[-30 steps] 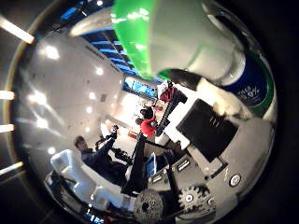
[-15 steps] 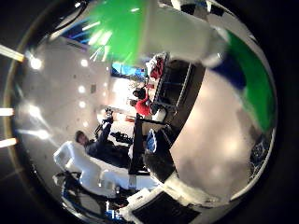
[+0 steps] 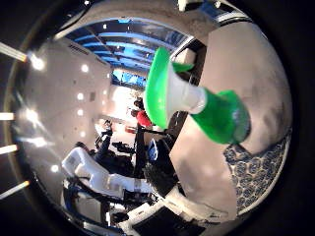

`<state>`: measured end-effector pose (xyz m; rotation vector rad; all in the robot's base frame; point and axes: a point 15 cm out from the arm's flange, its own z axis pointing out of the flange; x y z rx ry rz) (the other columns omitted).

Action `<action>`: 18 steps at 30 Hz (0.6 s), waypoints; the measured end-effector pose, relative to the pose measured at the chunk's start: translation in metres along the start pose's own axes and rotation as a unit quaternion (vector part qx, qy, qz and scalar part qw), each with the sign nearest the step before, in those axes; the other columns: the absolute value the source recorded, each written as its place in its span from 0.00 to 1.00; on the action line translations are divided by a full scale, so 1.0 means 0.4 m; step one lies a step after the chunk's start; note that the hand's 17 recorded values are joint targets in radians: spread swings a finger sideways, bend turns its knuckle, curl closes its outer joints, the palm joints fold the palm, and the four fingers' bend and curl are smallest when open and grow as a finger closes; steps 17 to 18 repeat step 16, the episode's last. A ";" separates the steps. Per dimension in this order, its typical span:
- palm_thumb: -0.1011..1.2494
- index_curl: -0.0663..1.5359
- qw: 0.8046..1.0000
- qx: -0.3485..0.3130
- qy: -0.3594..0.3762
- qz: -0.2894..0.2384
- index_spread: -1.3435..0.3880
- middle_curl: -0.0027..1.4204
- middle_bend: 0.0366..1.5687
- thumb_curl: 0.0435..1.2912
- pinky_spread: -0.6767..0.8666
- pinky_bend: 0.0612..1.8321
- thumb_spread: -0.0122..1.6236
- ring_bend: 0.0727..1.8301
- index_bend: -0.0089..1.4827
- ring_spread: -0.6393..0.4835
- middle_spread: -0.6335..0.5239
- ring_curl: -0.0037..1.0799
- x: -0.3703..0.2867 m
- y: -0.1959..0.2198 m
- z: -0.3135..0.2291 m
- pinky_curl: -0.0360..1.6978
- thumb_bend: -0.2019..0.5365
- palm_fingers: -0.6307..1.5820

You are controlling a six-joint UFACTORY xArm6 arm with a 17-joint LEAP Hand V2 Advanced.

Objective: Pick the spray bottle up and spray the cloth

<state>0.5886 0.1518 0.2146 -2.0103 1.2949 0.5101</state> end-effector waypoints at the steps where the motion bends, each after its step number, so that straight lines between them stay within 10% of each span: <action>1: 0.39 0.19 1.000 0.001 0.001 0.001 0.54 0.19 0.09 0.20 0.72 0.24 0.55 0.14 0.11 0.71 0.61 0.24 0.005 0.005 -0.020 0.23 0.23 0.27; 18: 0.39 0.20 0.986 -0.093 0.126 0.062 0.55 0.18 0.09 0.19 0.72 0.22 0.58 0.10 0.12 0.72 0.62 0.23 0.260 0.383 -0.435 0.21 0.23 0.27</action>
